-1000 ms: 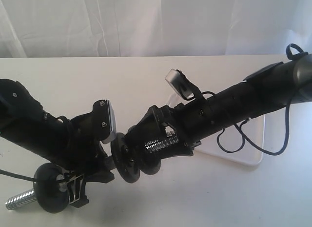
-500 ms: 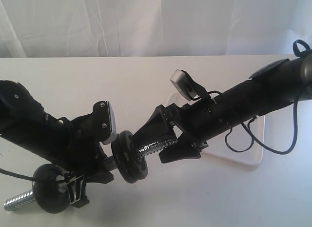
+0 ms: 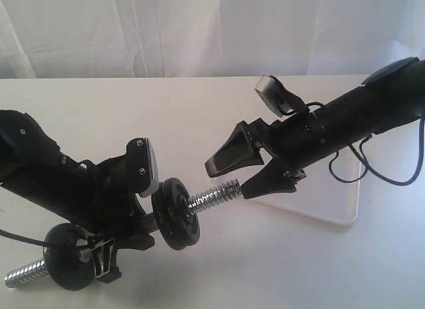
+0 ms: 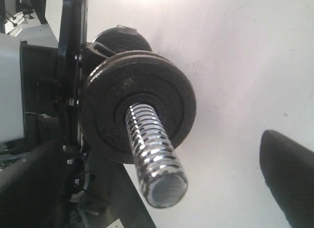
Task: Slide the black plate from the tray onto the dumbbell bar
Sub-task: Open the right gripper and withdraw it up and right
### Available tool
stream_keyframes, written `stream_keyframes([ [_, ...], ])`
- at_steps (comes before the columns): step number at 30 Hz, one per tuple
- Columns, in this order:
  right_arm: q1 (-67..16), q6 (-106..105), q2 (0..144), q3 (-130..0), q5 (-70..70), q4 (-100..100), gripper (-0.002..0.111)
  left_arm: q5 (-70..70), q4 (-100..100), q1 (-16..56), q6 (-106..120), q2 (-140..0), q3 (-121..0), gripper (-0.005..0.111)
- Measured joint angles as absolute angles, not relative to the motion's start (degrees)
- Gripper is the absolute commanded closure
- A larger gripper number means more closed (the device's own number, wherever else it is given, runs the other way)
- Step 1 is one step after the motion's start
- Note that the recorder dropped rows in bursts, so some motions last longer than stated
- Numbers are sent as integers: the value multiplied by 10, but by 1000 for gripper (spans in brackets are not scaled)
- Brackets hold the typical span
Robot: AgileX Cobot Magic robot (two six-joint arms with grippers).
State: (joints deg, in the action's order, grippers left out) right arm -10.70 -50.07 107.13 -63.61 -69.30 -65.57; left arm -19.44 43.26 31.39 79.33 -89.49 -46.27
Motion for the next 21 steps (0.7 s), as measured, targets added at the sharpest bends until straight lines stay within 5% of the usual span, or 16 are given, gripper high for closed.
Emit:
stream_keyframes([
  [5,-97,-473,1071,-650,-694,-632,28,-194,433,314,796,-895,-463,107],
  [12,-79,-436,1071,-657,-695,-625,108,-194,433,314,800,-896,-463,107],
  [21,-76,-517,1043,-657,-694,-721,107,-213,437,315,867,-910,-463,107],
])
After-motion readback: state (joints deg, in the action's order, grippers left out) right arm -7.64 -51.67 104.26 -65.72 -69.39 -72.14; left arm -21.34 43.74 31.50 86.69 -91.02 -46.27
